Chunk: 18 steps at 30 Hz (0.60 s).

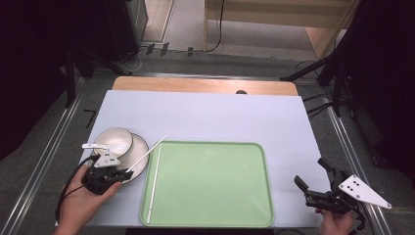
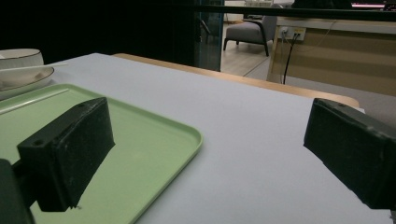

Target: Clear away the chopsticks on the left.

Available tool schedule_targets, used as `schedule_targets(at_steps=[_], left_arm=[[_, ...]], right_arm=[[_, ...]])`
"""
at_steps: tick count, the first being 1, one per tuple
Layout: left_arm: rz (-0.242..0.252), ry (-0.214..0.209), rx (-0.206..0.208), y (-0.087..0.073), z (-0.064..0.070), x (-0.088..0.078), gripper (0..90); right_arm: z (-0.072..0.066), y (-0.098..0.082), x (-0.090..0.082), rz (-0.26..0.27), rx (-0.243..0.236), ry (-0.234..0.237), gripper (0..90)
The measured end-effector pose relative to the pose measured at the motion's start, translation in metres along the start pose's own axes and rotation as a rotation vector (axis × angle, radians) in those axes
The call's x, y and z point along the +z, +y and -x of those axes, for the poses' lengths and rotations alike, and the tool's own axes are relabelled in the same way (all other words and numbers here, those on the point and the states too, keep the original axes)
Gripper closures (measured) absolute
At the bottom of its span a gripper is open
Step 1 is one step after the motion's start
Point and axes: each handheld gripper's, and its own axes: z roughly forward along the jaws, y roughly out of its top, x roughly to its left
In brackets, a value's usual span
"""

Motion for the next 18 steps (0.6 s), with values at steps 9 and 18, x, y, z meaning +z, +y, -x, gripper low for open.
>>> schedule_targets(at_steps=[9, 18], left_arm=[[0.028, -0.079, 0.009, 0.022, 0.047, 0.018, 85.0], [-0.01, -0.152, -0.023, 0.03, 0.082, 0.046, 84.9]], right_arm=[[0.001, 0.0, -0.001, 0.006, -0.001, -0.002, 1.8], [0.0, 0.0, -0.001, 0.005, -0.003, -0.001, 1.8]])
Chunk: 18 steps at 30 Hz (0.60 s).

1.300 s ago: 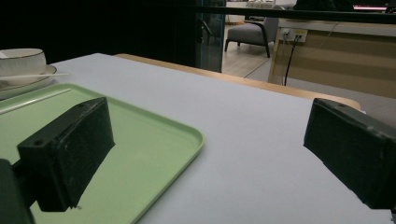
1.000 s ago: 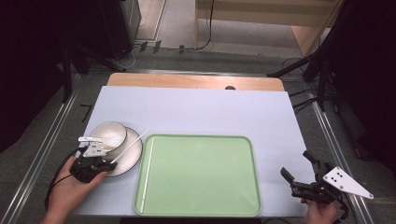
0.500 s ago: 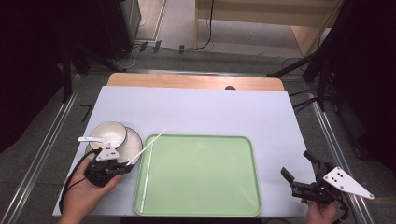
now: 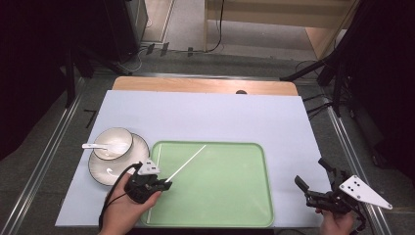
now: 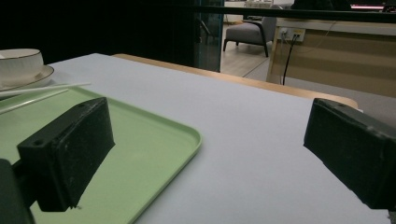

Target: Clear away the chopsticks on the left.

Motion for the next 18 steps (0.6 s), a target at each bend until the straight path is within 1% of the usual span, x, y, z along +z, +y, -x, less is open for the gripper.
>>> schedule_targets(at_steps=[4, 5, 7, 8, 11, 14, 16, 18], left_arm=[[-0.037, -0.026, -0.009, 0.002, 0.009, 0.016, 84.9], [-0.047, -0.03, -0.008, 0.002, 0.011, 0.019, 84.9], [-0.068, -0.037, -0.02, 0.002, 0.012, 0.025, 84.9], [-0.07, -0.037, -0.016, 0.001, 0.013, 0.026, 84.8], [-0.052, -0.023, -0.02, -0.001, 0.014, 0.026, 84.6], [-0.039, -0.033, -0.042, -0.003, 0.013, 0.026, 84.5], [-0.034, -0.029, -0.032, -0.004, 0.014, 0.026, 84.5], [-0.031, -0.013, -0.016, -0.004, 0.016, 0.026, 84.4]], right_arm=[[0.0, 0.0, 0.0, 0.001, -0.003, 0.0, 1.8], [0.0, 0.0, 0.0, 0.001, -0.003, 0.0, 1.9], [0.0, 0.0, -0.001, 0.002, -0.002, -0.001, 1.8], [0.001, 0.0, -0.001, 0.002, -0.003, -0.002, 1.9], [0.001, 0.0, -0.002, 0.004, 0.001, -0.005, 1.9], [0.002, 0.0, -0.002, 0.004, 0.003, -0.006, 1.8], [0.002, 0.0, -0.002, 0.004, 0.003, -0.005, 1.9], [0.001, 0.0, -0.002, 0.004, 0.002, -0.005, 1.9]])
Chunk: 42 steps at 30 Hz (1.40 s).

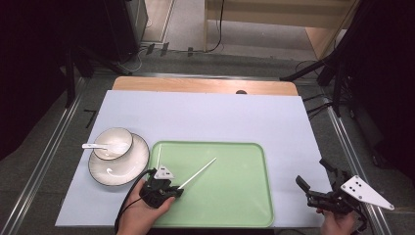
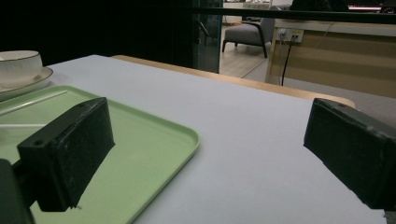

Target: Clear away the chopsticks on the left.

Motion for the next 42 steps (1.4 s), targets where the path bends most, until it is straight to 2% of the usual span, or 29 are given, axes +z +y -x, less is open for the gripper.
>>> schedule_targets(at_steps=[9, 10, 12, 13, 14, 15, 16, 18, 20, 23, 30, 31, 33, 37, 39, 42], left_arm=[[-0.002, -0.009, 0.017, 0.0, 0.002, 0.0, 78.6], [-0.007, -0.018, 0.017, 0.001, 0.002, -0.001, 76.3], [-0.008, -0.002, 0.028, 0.002, 0.003, -0.002, 70.6], [0.013, 0.005, 0.031, 0.003, 0.002, -0.003, 67.4], [0.055, -0.008, 0.023, 0.005, 0.001, -0.005, 65.7], [0.084, -0.036, 0.011, 0.009, -0.002, -0.007, 66.3], [0.088, -0.051, 0.009, 0.015, -0.003, -0.007, 67.7], [0.112, -0.052, 0.027, 0.025, -0.001, -0.006, 74.9], [0.105, -0.066, 0.039, 0.033, 0.002, 0.001, 83.1], [0.075, -0.059, 0.063, 0.04, 0.007, 0.017, 90.0], [0.044, -0.082, 0.087, 0.05, 0.015, 0.039, 90.0], [0.028, -0.094, 0.101, 0.052, 0.018, 0.045, 90.0], [0.023, -0.104, 0.097, 0.052, 0.019, 0.048, 90.0], [0.02, -0.071, 0.083, 0.055, 0.018, 0.048, 90.0], [0.019, -0.072, 0.074, 0.055, 0.014, 0.047, 90.0], [0.02, -0.041, 0.045, 0.055, 0.006, 0.044, 90.0]], right_arm=[[0.0, 0.0, -0.001, 0.002, 0.001, -0.001, 1.9], [0.0, 0.0, -0.001, 0.002, 0.0, 0.0, 1.9], [0.0, 0.0, -0.001, 0.001, 0.001, -0.001, 1.8], [0.0, 0.0, -0.001, 0.001, 0.0, -0.001, 1.9], [0.0, 0.0, -0.001, 0.001, 0.0, -0.001, 1.9], [0.001, 0.0, -0.001, 0.0, -0.002, -0.002, 1.9], [0.001, 0.0, -0.001, 0.001, 0.0, -0.002, 1.8], [0.002, 0.0, 0.0, -0.001, 0.006, -0.001, 1.9], [0.002, 0.0, 0.001, -0.002, 0.007, -0.002, 1.9], [0.001, 0.0, 0.001, -0.004, 0.005, 0.002, 1.9], [0.001, 0.0, 0.001, -0.003, 0.006, 0.002, 1.9], [0.001, 0.0, 0.001, -0.003, 0.007, 0.004, 1.9], [0.001, 0.0, 0.001, -0.004, 0.004, 0.003, 1.8], [0.001, 0.0, 0.001, -0.005, 0.004, 0.003, 1.9], [0.001, 0.0, 0.001, -0.005, 0.004, 0.003, 1.9], [0.001, 0.0, 0.0, -0.003, 0.006, 0.002, 1.9]])
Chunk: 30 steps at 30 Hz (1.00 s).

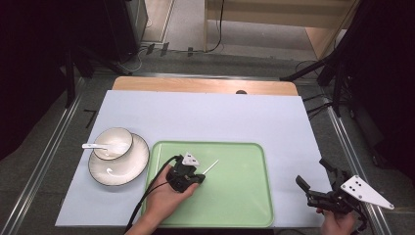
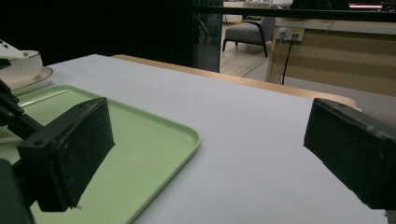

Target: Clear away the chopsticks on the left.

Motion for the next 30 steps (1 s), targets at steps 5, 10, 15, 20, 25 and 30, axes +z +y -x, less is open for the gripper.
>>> schedule_targets(at_steps=[5, 10, 15, 20, 25, 30], left_arm=[[0.009, 0.057, -0.061, -0.003, -0.017, -0.008, 90.0], [0.022, 0.096, -0.121, -0.01, -0.032, -0.018, 90.0], [0.041, 0.1, -0.169, -0.021, -0.043, -0.028, 90.0], [0.058, 0.106, -0.199, -0.026, -0.049, -0.033, 90.0], [0.088, 0.116, -0.263, -0.032, -0.058, -0.037, 90.0], [0.108, 0.141, -0.293, -0.035, -0.064, -0.04, 90.0]], right_arm=[[0.0, 0.0, 0.0, 0.001, 0.004, -0.003, 1.9], [-0.001, 0.0, -0.001, 0.012, 0.0, -0.02, 1.8], [-0.002, 0.0, 0.0, 0.023, -0.007, -0.051, 1.9], [-0.004, 0.0, 0.002, 0.02, -0.011, -0.061, 1.8], [-0.005, 0.0, 0.004, 0.016, -0.017, -0.062, 1.9], [-0.004, -0.001, 0.004, 0.015, -0.013, -0.06, 1.9]])
